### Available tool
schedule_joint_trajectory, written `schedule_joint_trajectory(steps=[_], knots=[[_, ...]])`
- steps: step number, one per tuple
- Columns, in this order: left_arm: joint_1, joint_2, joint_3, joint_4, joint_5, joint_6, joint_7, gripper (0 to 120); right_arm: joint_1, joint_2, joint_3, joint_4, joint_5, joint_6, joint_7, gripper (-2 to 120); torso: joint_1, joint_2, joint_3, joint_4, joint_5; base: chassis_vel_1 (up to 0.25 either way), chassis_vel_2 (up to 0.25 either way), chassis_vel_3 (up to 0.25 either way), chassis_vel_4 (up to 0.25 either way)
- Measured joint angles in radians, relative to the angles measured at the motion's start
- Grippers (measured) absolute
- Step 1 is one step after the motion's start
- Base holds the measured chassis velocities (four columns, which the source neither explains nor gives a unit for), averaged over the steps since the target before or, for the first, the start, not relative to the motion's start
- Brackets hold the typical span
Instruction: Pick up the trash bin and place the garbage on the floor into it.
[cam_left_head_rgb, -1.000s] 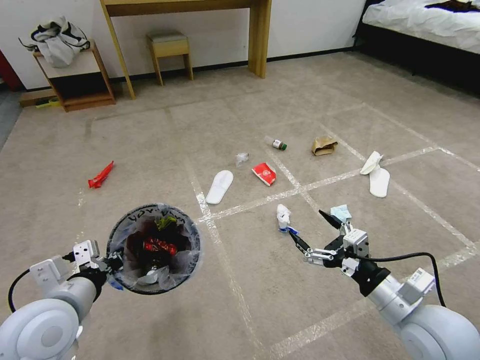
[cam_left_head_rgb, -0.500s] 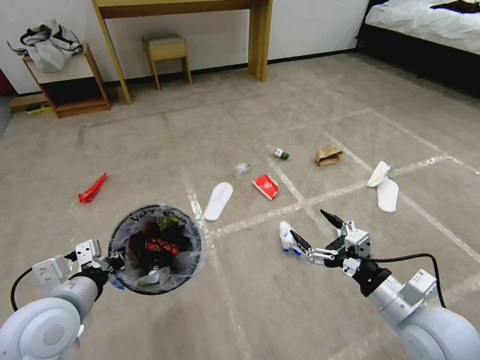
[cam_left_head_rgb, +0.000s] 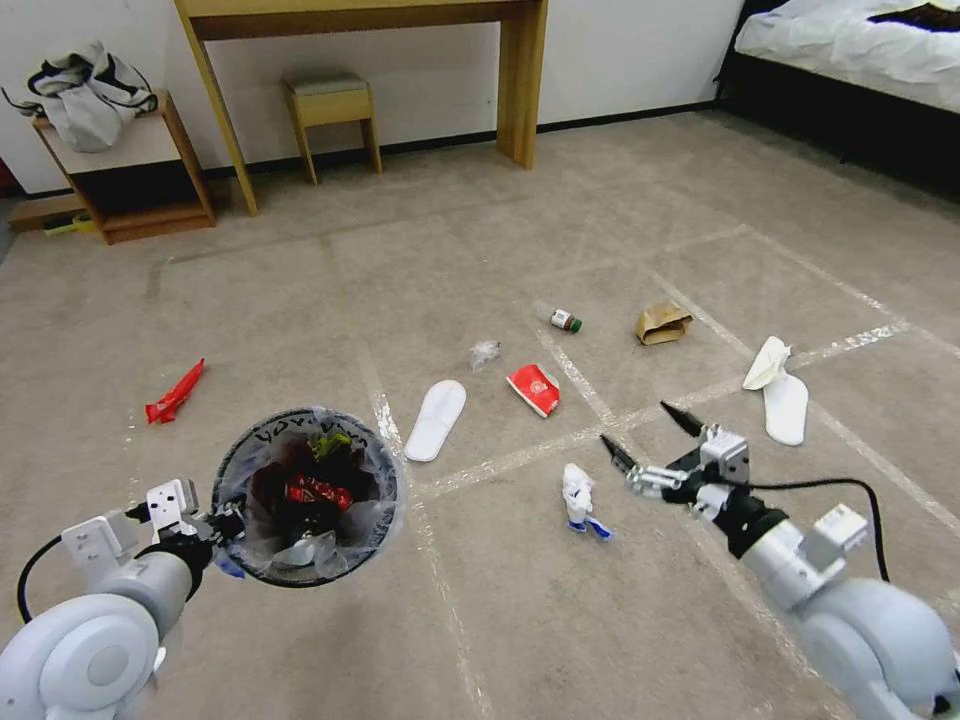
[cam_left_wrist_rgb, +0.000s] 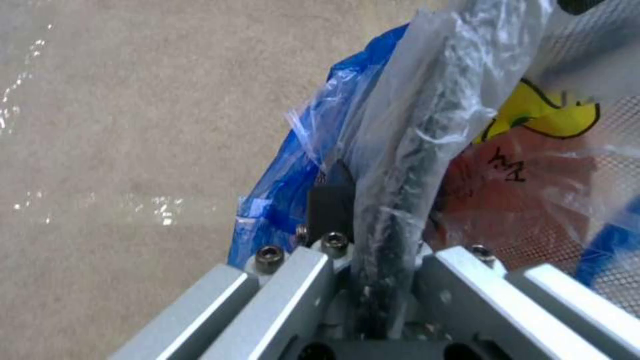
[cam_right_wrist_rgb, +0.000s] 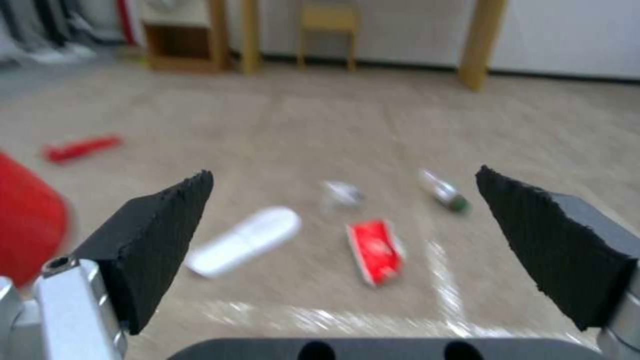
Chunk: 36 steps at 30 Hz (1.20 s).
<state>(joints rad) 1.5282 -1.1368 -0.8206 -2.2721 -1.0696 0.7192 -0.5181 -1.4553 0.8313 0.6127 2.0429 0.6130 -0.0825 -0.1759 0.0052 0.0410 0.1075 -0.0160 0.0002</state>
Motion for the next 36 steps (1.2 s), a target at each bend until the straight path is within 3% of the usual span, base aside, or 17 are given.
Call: schedule_joint_trajectory(steps=[6, 8, 12, 26, 36], knots=[[-0.043, 0.033, 0.034, 0.019, -0.038, 0.010, -0.002, 0, 0.033, -0.081, -0.002, -0.099, 0.055, -0.015, 0.019, 100, 0.000, 0.000, 0.000, -0.0003, 0.0000, 0.000, 0.000, 0.000, 0.000], [-0.087, 0.055, 0.079, 0.055, -0.047, 0.014, -0.005, 0, 0.045, -0.119, -0.006, -0.154, 0.060, -0.021, 0.022, 100, 0.000, 0.000, 0.000, -0.0007, -0.0002, 0.000, 0.000, 0.000, 0.000], [-0.115, 0.054, 0.117, 0.079, -0.047, 0.015, -0.007, 0, 0.045, -0.109, -0.007, -0.166, 0.062, -0.024, 0.022, 100, 0.000, 0.000, 0.000, -0.0004, -0.0002, 0.000, 0.000, 0.000, 0.000], [-0.113, 0.037, 0.130, 0.097, -0.029, 0.006, 0.002, 0, 0.027, -0.067, -0.002, -0.174, 0.070, -0.005, -0.032, 100, 0.000, 0.000, 0.000, -0.0003, -0.0002, -0.020, 0.011, 0.012, -0.014], [-0.091, 0.022, 0.123, 0.079, -0.005, 0.000, 0.013, 0, 0.009, -0.040, -0.010, -0.150, 0.056, -0.022, 0.009, 100, 0.000, 0.000, 0.000, -0.0003, -0.0004, -0.171, 0.177, 0.189, -0.169]])
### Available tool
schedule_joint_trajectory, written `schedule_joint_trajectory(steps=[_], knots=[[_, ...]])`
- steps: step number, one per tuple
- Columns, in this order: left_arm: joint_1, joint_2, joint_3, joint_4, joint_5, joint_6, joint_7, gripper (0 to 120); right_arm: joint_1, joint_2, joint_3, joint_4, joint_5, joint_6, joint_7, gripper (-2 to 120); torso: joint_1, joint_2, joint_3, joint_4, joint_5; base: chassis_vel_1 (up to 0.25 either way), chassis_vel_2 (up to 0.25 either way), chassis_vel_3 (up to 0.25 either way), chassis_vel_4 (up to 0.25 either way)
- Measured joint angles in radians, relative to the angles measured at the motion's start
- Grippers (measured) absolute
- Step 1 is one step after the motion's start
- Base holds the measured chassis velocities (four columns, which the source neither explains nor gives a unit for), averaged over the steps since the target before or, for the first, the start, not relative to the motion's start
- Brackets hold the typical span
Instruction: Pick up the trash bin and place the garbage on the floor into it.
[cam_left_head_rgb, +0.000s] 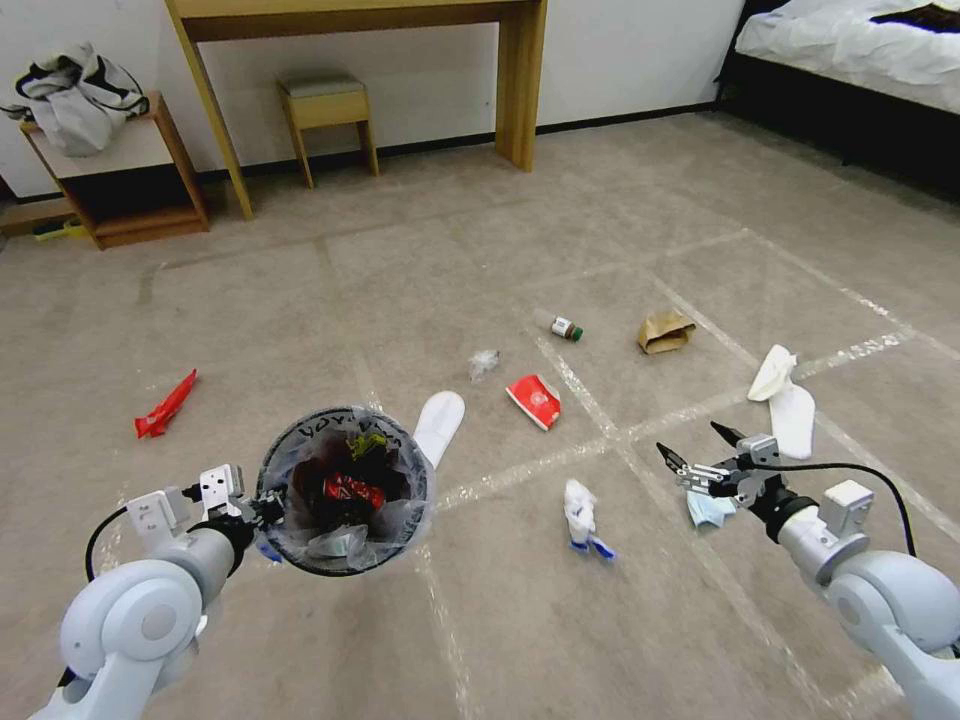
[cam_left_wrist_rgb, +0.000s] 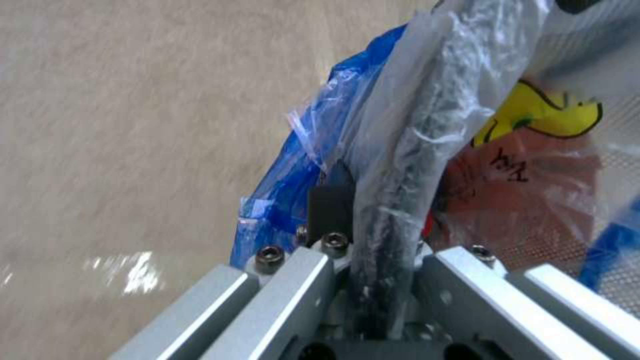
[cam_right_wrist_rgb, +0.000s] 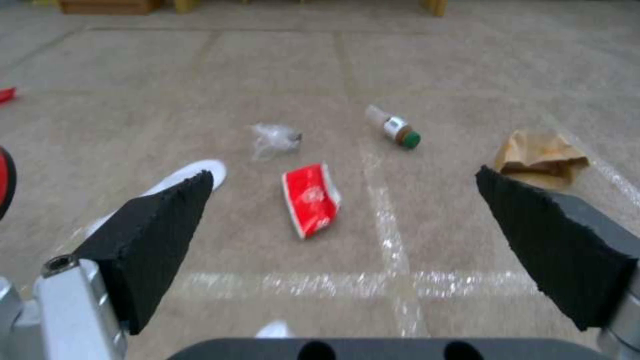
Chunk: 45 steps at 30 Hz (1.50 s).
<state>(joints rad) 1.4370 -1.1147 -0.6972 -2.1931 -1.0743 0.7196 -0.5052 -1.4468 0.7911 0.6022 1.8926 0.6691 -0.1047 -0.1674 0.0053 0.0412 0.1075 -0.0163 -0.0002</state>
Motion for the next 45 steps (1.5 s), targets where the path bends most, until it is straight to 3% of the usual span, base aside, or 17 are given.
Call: schedule_joint_trajectory(steps=[13, 19, 21, 24, 31, 33, 34, 36, 39, 40, 42, 44, 45], knots=[[-0.005, 0.004, 0.004, -0.003, 0.001, -0.002, -0.001, 0, 0.040, -0.030, -0.031, -0.037, -0.009, -0.012, 0.015, 100, 0.000, 0.000, 0.000, -0.0001, 0.0005, -0.100, 0.101, 0.098, -0.100], [-0.050, 0.007, 0.056, 0.039, 0.000, -0.002, -0.002, 0, 0.047, -0.054, -0.039, -0.049, 0.037, -0.052, 0.045, 100, 0.000, 0.000, 0.000, 0.0000, 0.0001, 0.020, -0.011, -0.009, 0.017], [-0.091, 0.004, 0.108, 0.077, 0.018, -0.003, 0.007, 0, 0.059, -0.071, -0.053, -0.062, 0.069, -0.089, 0.077, 100, 0.000, 0.000, 0.000, -0.0002, 0.0003, 0.000, 0.000, 0.000, 0.000], [-0.102, 0.000, 0.130, 0.096, 0.037, -0.006, 0.019, 0, 0.090, -0.080, -0.092, -0.077, 0.094, -0.124, 0.104, 100, 0.000, 0.000, 0.000, -0.0006, 0.0002, 0.000, 0.000, 0.000, 0.000], [-0.100, -0.007, 0.130, 0.111, 0.056, -0.009, 0.027, 0, 0.191, -0.098, -0.219, -0.117, 0.139, -0.175, 0.130, 100, 0.000, 0.000, 0.000, 0.0002, -0.0001, 0.000, 0.000, 0.000, 0.000], [-0.101, -0.009, 0.123, 0.112, 0.056, -0.009, 0.028, 0, 0.257, -0.096, -0.287, -0.148, 0.171, -0.222, 0.164, 100, 0.000, 0.000, 0.000, -0.0001, 0.0003, 0.000, 0.000, 0.000, 0.000], [-0.101, -0.010, 0.116, 0.112, 0.056, -0.010, 0.028, 0, 0.324, -0.088, -0.351, -0.173, 0.226, -0.296, 0.221, 100, 0.000, 0.000, 0.000, -0.0002, 0.0001, 0.000, 0.000, 0.000, 0.000], [-0.099, -0.008, 0.101, 0.112, 0.056, -0.010, 0.029, 0, 0.444, -0.078, -0.474, -0.199, 0.401, -0.475, 0.374, 100, 0.000, 0.000, 0.000, 0.0000, 0.0005, 0.000, 0.000, 0.000, 0.000], [-0.096, -0.008, 0.094, 0.112, 0.056, -0.010, 0.029, 0, 0.515, -0.073, -0.544, -0.214, 0.510, -0.548, 0.453, 100, 0.000, 0.000, 0.000, 0.0000, 0.0002, 0.000, 0.000, 0.000, 0.000], [-0.092, -0.008, 0.084, 0.107, 0.056, -0.010, 0.029, 0, 0.626, -0.057, -0.653, -0.244, 0.647, -0.616, 0.561, 100, 0.000, 0.000, 0.000, -0.0002, -0.0003, 0.000, 0.000, 0.000, 0.000], [-0.085, -0.009, 0.068, 0.098, 0.056, -0.010, 0.029, 0, 0.796, -0.020, -0.824, -0.322, 0.763, -0.642, 0.665, 100, 0.000, 0.000, 0.000, 0.0006, -0.0001, 0.000, 0.000, 0.000, 0.000], [-0.082, -0.010, 0.064, 0.095, 0.056, -0.011, 0.029, 0, 0.835, -0.006, -0.870, -0.347, 0.790, -0.643, 0.688, 100, 0.000, 0.000, 0.000, 0.0005, -0.0007, 0.000, 0.000, 0.000, 0.000], [-0.071, -0.011, 0.046, 0.084, 0.055, -0.011, 0.029, 0, 0.914, 0.041, -0.967, -0.409, 0.875, -0.644, 0.756, 100, 0.000, 0.000, 0.000, 0.0005, 0.0002, 0.000, 0.000, 0.000, 0.000]])
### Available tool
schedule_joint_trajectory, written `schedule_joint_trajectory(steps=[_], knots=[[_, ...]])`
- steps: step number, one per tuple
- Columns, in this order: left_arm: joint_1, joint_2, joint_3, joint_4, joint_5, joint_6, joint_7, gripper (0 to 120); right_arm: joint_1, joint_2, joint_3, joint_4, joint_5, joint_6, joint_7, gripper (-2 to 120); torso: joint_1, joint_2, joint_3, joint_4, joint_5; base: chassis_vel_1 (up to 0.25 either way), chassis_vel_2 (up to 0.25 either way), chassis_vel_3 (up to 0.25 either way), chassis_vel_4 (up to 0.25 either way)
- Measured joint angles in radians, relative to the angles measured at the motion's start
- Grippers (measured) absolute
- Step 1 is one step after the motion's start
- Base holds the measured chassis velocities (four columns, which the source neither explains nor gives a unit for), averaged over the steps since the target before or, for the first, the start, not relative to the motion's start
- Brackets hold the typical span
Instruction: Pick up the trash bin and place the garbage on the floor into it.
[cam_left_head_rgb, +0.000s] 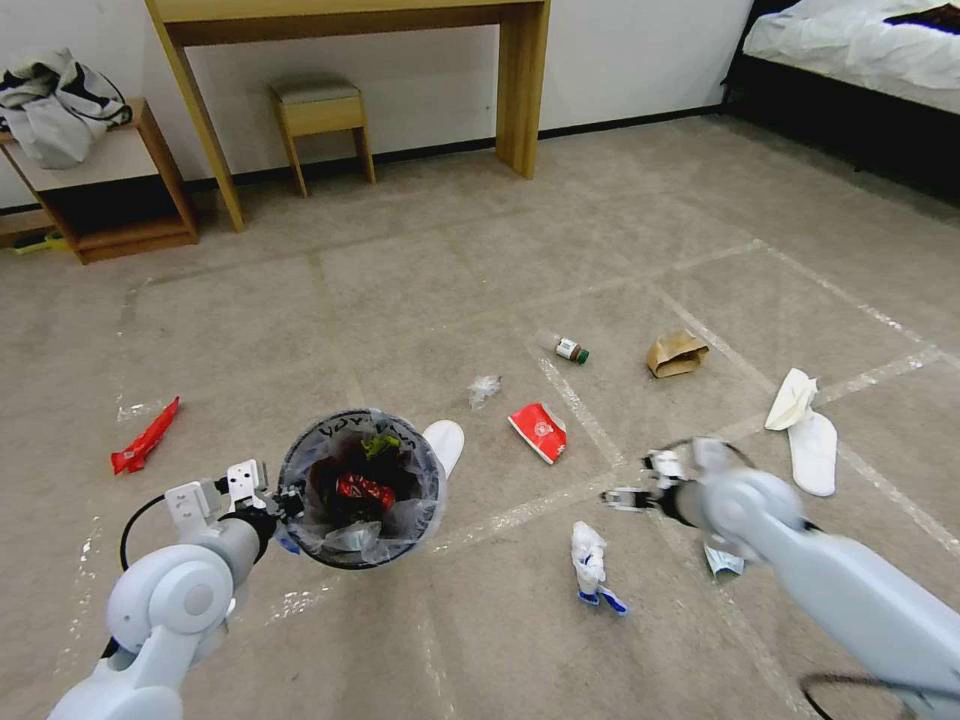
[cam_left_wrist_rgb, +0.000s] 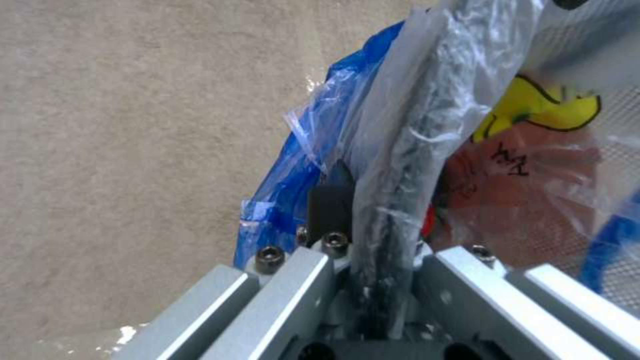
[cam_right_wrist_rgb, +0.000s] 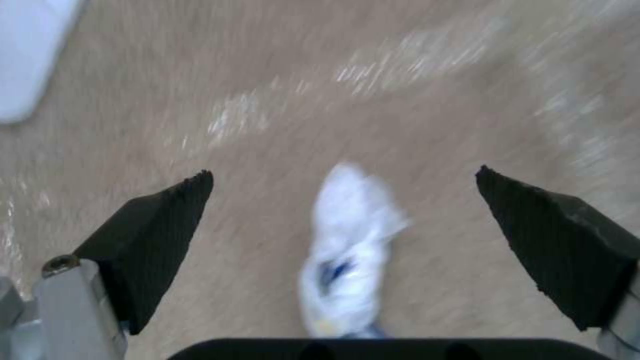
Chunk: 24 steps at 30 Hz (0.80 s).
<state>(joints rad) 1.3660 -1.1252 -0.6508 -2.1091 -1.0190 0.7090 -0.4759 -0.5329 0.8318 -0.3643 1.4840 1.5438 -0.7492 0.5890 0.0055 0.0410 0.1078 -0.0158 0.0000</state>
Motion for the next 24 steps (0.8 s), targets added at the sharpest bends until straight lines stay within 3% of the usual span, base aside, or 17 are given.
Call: schedule_joint_trajectory(steps=[3, 10, 15, 20, 24], knots=[[0.016, 0.000, -0.027, -0.013, -0.002, 0.000, 0.001, 0, 0.068, 0.038, -0.086, -0.063, 0.031, 0.000, 0.042, 100, 0.000, 0.000, 0.000, -0.0001, 0.0000, 0.000, 0.000, 0.000, 0.000], [0.046, -0.003, -0.091, -0.027, -0.003, -0.002, 0.012, 0, 0.121, 0.045, -0.175, -0.142, 0.027, 0.004, 0.049, 100, 0.000, 0.000, 0.000, -0.0009, -0.0001, 0.000, 0.000, 0.000, 0.000], [0.060, 0.000, -0.110, -0.032, -0.004, -0.003, 0.018, 0, 0.082, 0.025, -0.173, -0.101, 0.076, 0.008, 0.125, 100, 0.000, 0.000, 0.000, -0.0008, -0.0001, 0.000, 0.000, 0.000, 0.000], [0.069, -0.003, -0.121, -0.035, 0.004, -0.008, 0.036, 0, 0.012, 0.014, -0.089, -0.010, 0.198, 0.010, 0.298, 100, 0.000, 0.000, 0.000, -0.0004, -0.0002, 0.000, 0.000, 0.000, 0.000], [0.071, -0.009, -0.113, -0.034, 0.015, -0.011, 0.041, 0, -0.012, 0.014, -0.079, -0.007, 0.183, 0.011, 0.306, 100, 0.000, 0.000, 0.000, -0.0003, 0.0001, 0.000, 0.000, 0.000, 0.000]])
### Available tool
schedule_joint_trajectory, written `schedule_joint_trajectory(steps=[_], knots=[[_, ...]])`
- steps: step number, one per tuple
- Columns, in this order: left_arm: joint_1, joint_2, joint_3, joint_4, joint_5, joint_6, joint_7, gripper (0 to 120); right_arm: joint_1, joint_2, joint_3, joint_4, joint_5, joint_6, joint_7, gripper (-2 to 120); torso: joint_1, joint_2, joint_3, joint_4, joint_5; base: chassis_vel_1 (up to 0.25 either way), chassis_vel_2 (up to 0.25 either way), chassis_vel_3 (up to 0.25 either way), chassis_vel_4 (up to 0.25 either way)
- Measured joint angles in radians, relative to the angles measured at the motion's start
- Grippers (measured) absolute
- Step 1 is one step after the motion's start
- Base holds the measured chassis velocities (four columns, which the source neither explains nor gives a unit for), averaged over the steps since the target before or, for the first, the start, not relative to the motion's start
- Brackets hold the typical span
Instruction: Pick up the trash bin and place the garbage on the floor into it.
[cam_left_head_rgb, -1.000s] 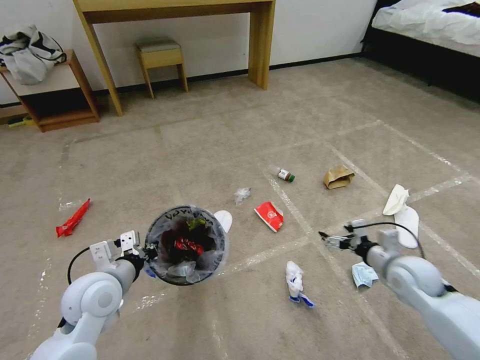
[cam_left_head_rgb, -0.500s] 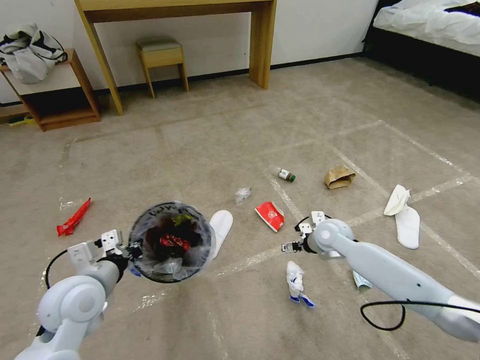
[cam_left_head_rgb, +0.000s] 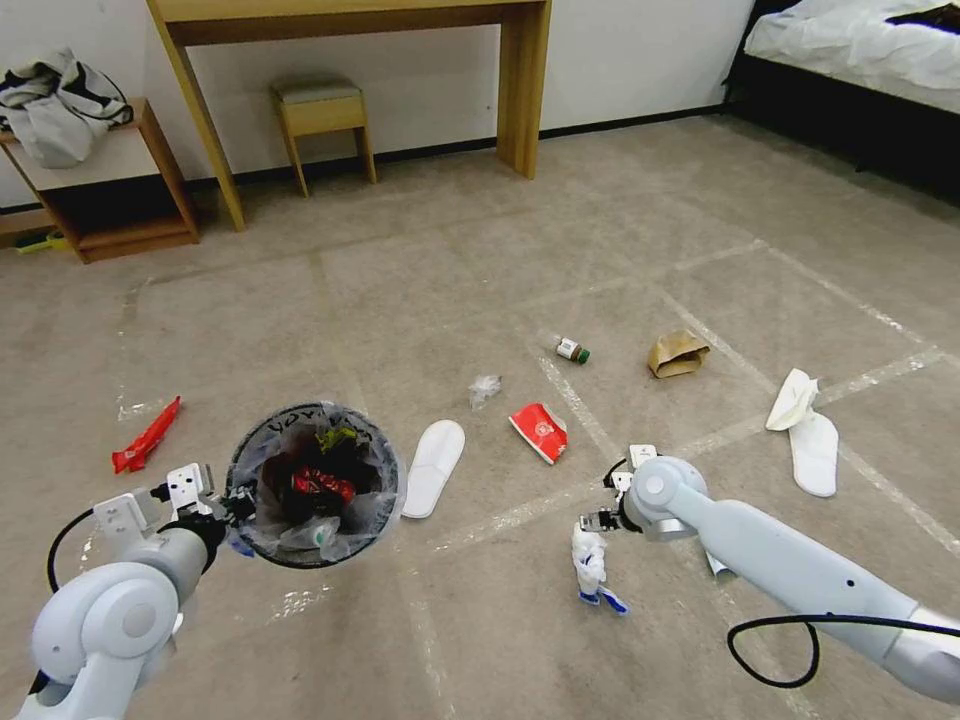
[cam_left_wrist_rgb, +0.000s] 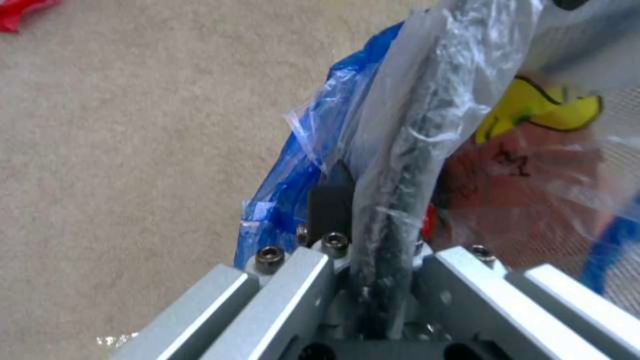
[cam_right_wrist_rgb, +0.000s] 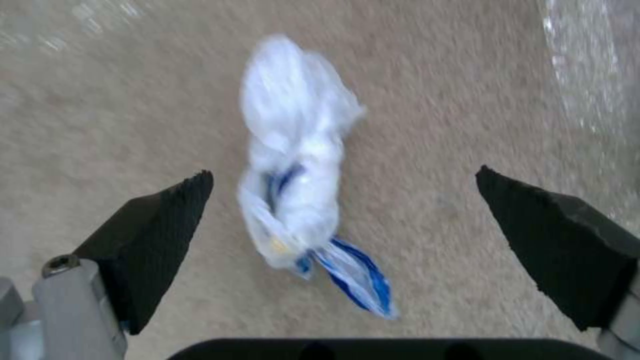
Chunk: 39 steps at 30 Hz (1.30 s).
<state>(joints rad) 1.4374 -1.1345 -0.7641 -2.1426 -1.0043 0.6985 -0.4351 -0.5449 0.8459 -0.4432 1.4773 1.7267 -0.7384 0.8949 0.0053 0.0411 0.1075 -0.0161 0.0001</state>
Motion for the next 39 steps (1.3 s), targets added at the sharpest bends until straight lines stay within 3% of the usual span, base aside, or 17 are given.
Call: schedule_joint_trajectory(steps=[9, 26, 35, 39], knots=[[0.011, 0.002, -0.004, 0.008, 0.015, -0.004, 0.018, 0, -0.080, 0.051, 0.056, -0.056, -0.108, 0.002, -0.012, 100, 0.000, 0.000, 0.000, -0.0001, -0.0001, 0.000, 0.000, 0.000, 0.000], [0.018, -0.002, -0.022, 0.022, 0.024, -0.008, 0.022, 0, -0.079, 0.173, 0.038, -0.220, -0.241, 0.003, -0.087, 100, 0.000, 0.000, 0.000, -0.0001, -0.0001, 0.000, 0.000, 0.000, 0.000], [0.013, -0.002, -0.019, 0.040, 0.029, -0.010, 0.022, 0, -0.086, 0.201, 0.043, -0.273, -0.286, 0.003, -0.128, 100, 0.000, 0.000, 0.000, -0.0003, -0.0001, 0.000, 0.000, 0.000, 0.000], [0.007, -0.006, -0.005, 0.048, 0.039, -0.013, 0.027, 0, -0.087, 0.215, 0.047, -0.293, -0.311, 0.003, -0.148, 91, 0.000, 0.000, 0.000, -0.0003, -0.0001, 0.000, 0.000, 0.000, 0.000]])
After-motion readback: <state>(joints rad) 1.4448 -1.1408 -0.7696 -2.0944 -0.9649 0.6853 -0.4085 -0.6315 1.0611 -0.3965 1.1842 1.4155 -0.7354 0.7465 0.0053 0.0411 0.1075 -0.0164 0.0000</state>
